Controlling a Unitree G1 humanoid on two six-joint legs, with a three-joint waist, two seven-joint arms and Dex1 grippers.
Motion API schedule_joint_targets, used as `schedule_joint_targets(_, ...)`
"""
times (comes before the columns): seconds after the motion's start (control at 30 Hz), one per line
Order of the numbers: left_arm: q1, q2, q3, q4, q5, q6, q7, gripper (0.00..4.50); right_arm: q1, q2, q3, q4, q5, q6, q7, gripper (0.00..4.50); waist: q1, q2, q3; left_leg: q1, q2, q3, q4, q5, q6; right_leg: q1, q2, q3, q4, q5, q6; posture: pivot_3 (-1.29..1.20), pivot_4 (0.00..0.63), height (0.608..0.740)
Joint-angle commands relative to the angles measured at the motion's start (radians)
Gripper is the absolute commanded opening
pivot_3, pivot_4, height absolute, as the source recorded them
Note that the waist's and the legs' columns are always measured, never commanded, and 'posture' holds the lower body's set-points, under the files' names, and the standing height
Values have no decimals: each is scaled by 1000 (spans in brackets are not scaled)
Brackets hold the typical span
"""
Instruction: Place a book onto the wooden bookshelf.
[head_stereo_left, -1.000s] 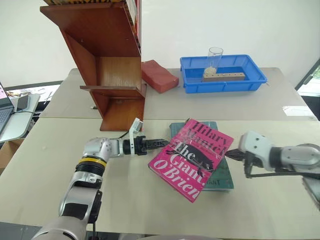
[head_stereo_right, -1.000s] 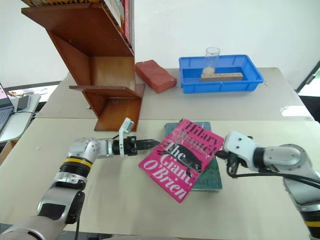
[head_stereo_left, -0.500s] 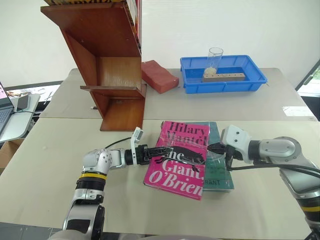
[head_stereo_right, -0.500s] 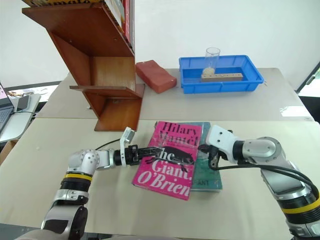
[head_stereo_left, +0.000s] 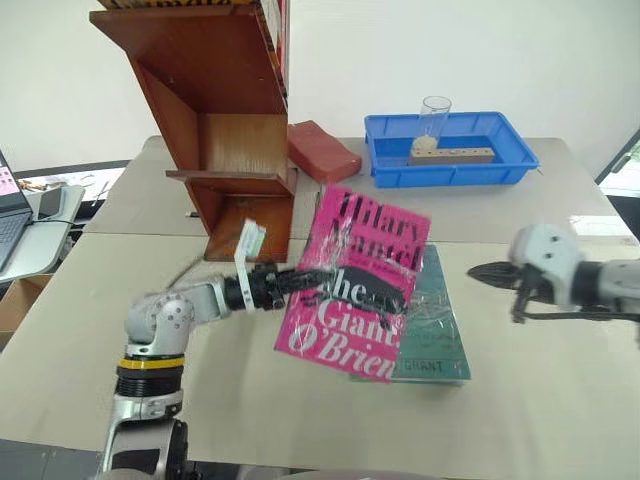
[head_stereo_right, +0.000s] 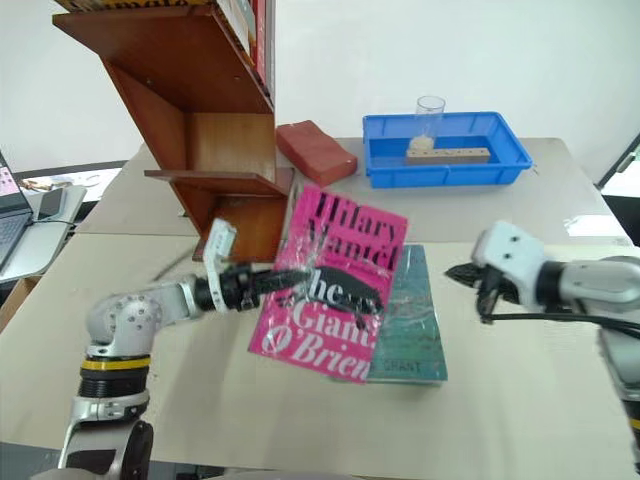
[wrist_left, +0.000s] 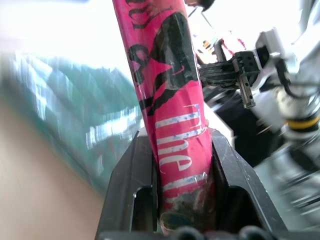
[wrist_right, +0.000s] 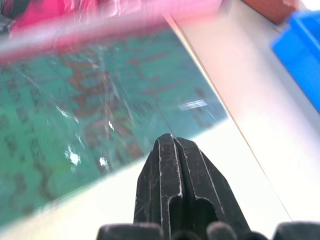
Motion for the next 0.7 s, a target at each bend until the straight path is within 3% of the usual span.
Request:
schedule_joint_targets(0.03, -118, 14, -34, -116, 55, -199, -35, 694, 18, -34, -144, -58, 79, 50, 46, 0, -3, 1, -1, 0, 0, 0, 0, 1, -1, 1, 0, 0, -1, 0, 0, 0, 150, 649)
schedule_joint_targets(0.1, -193, 4, -59, -129, 124, -316, -7, 694, 12, -43, -182, -71, 111, 76, 49, 0, -5, 2, -1, 0, 0, 1, -1, 1, -1, 3, -1, 1, -6, 1, 2, 0, 150, 649)
schedule_joint_targets(0.2, -278, 42, -149, -89, 390, -688, -7, 694, -24, -52, -197, -88, 152, 102, 37, 0, -10, 2, -1, 0, 0, 1, -1, 1, -1, 2, 0, 1, -6, 1, 1, 0, 150, 649)
schedule_joint_targets(0.27, -323, 95, -198, 7, 571, -972, -10, 694, -63, -53, -179, -94, 171, 108, 22, 0, -14, 2, -1, 0, -1, 1, -3, 1, -1, 1, 0, 3, -6, 2, 0, 0, 150, 649)
schedule_joint_targets(0.4, -402, 200, -242, 225, 780, -1332, 12, 694, -153, -40, -126, -97, 199, 121, -13, 0, -15, 3, 0, 1, -1, 1, -5, 1, -1, 1, 1, 4, -6, 2, 0, 0, 150, 649)
schedule_joint_targets(0.53, -457, 345, -274, 417, 939, -1523, 21, 694, -259, -15, -61, -102, 240, 142, -53, 0, -18, 3, 0, 1, -1, 1, -5, 1, -1, -1, 1, 4, -6, 2, 1, 0, 150, 649)
schedule_joint_targets(0.7, -517, 445, -280, 548, 1062, -1577, 68, 694, -385, 21, 19, -83, 266, 152, -90, 0, -10, 3, 3, -1, 0, 1, -5, 1, 0, -2, 0, 3, -6, 2, 1, 0, 150, 649)
